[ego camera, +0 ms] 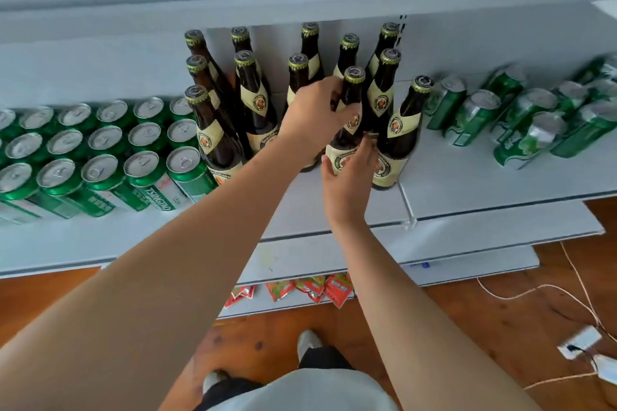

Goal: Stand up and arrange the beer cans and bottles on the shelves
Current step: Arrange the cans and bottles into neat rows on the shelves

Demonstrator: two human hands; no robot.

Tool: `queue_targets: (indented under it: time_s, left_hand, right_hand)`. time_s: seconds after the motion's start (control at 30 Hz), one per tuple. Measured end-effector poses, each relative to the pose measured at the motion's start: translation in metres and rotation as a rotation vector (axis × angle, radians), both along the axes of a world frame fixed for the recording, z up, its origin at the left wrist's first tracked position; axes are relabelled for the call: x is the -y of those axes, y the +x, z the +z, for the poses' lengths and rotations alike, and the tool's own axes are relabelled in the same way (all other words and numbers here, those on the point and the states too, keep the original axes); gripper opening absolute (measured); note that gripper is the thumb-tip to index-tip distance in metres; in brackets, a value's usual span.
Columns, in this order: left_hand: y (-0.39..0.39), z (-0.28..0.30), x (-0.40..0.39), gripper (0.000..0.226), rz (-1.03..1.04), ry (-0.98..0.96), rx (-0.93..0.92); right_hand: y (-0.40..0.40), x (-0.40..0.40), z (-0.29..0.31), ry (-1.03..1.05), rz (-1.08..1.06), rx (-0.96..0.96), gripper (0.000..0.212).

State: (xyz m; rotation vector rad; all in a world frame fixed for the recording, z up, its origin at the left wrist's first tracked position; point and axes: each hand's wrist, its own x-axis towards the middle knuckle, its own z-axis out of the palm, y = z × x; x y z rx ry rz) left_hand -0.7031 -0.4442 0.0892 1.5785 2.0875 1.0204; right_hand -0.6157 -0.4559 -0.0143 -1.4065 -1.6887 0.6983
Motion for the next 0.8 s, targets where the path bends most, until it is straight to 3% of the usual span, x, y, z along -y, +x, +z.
queue_targets:
  time_s: [0.27, 0.47, 0.6, 0.8]
  left_hand:
    - [-0.028, 0.022, 0.043, 0.024, -0.067, -0.089, -0.063]
    - [-0.059, 0.030, 0.074, 0.023, -0.055, -0.215, -0.150]
    - [-0.068, 0.045, 0.081, 0.041, 0.034, -0.183, -0.222]
    - [-0.084, 0.060, 0.084, 0.041, 0.023, -0.166, -0.676]
  right_hand:
    - [0.028, 0.017, -0.021, -0.011, 0.172, 0.018, 0.068]
    - [-0.002, 0.046, -0.024, -0.088, 0.310, 0.037, 0.063]
    - [-0.032, 0.055, -0.025, -0.116, 0.320, -0.007, 0.066]
    - [-0.054, 0.055, -0.027, -0.111, 0.319, -0.020, 0.067]
